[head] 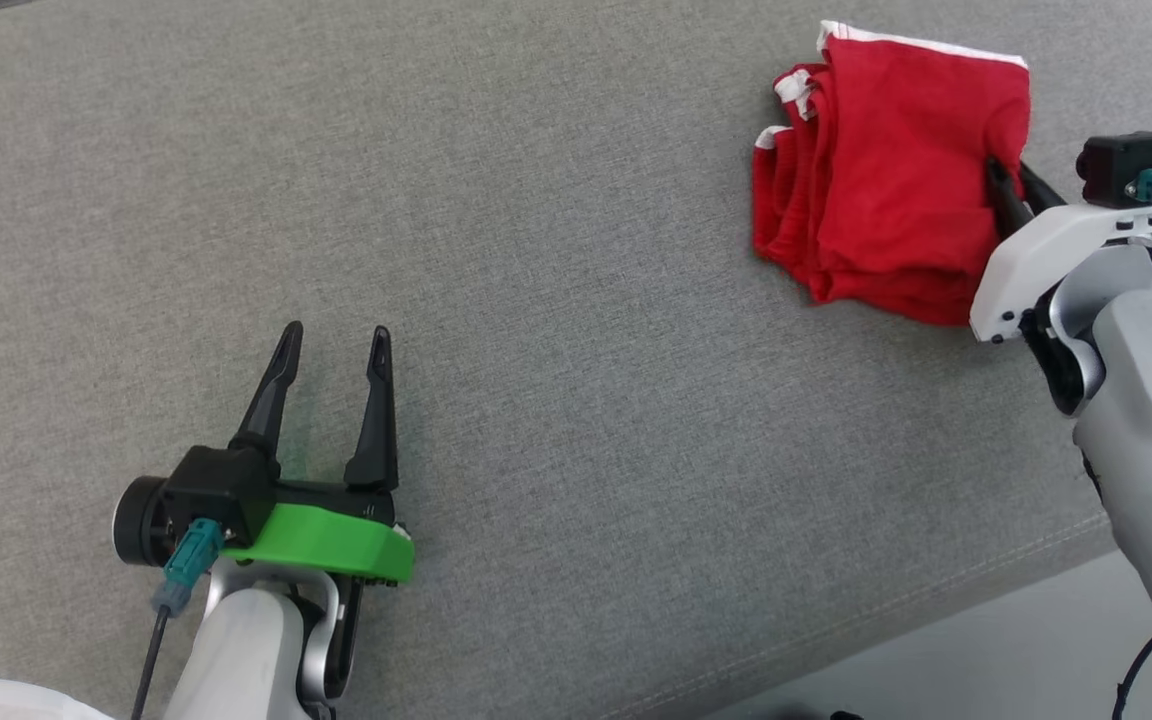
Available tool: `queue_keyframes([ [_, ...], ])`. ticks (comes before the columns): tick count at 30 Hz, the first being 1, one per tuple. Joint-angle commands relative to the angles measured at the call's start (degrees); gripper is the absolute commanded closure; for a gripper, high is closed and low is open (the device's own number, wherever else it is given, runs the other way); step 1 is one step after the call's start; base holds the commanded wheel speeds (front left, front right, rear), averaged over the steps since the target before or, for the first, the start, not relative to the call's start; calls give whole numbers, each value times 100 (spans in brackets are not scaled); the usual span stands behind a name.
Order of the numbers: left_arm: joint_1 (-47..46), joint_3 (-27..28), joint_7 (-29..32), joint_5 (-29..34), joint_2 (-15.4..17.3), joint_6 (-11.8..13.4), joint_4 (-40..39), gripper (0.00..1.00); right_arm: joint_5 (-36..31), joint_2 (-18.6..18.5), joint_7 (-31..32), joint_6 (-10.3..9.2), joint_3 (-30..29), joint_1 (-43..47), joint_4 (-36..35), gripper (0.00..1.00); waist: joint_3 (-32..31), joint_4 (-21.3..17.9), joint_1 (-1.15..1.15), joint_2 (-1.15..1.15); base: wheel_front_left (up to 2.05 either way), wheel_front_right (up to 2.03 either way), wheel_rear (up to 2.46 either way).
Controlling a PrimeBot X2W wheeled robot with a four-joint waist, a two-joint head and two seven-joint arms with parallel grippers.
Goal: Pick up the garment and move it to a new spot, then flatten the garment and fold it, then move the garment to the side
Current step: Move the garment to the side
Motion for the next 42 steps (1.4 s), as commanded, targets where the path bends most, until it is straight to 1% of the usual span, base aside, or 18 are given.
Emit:
queue_keyframes([
  [1,-98,10,-3,16,48,17,-50,0,-73,-66,-77,-11,-20,-169,77,100,120,103,0,0,0,0,0],
  [4,-121,-5,-3,11,42,44,-108,0,-235,-255,-147,-11,-84,-406,259,100,186,292,0,0,0,0,0],
  [15,-105,-96,-1,12,34,94,-420,0,-923,-1474,-161,-11,-495,-1380,957,100,563,1034,0,0,0,0,0],
  [19,-92,-139,-1,0,42,80,-453,0,-1270,-1731,-144,-11,-596,-1604,1145,100,660,1199,0,0,0,0,0],
  [20,-95,-140,-1,-4,45,81,-452,0,-1352,-1764,-174,-11,-639,-1652,1177,91,673,1221,0,0,0,0,0],
  [21,-97,-149,-1,-7,45,81,-451,0,-1447,-1792,-213,-11,-686,-1703,1213,61,687,1244,0,0,0,0,0],
  [22,-94,-154,-1,-10,44,85,-450,0,-1536,-1811,-262,-11,-731,-1741,1222,43,694,1256,0,0,0,0,0],
  [23,-87,-157,-2,-13,43,92,-448,0,-1693,-1812,-335,-11,-801,-1789,1242,0,702,1269,0,0,0,0,0],
  [25,-70,-165,-2,-10,37,108,-435,0,-1926,-1796,-420,-11,-920,-1826,1271,0,697,1272,0,0,0,0,0],
  [28,-47,-201,-2,-12,20,113,-399,0,-2192,-1636,-535,-11,-1150,-1862,1267,0,634,1273,0,0,0,0,0],
  [34,15,-171,-3,-81,11,123,-302,0,-2589,-1122,-758,-11,-1354,-1741,1092,0,350,1213,0,0,0,0,0],
  [38,23,-25,-3,-165,18,159,-231,0,-2660,-747,-841,-11,-1330,-1610,987,0,19,1154,0,0,0,0,0],
  [42,-2,211,-3,-271,15,204,-75,0,-2542,-356,-877,-11,-1293,-1482,914,0,-392,1126,0,0,0,0,0],
])
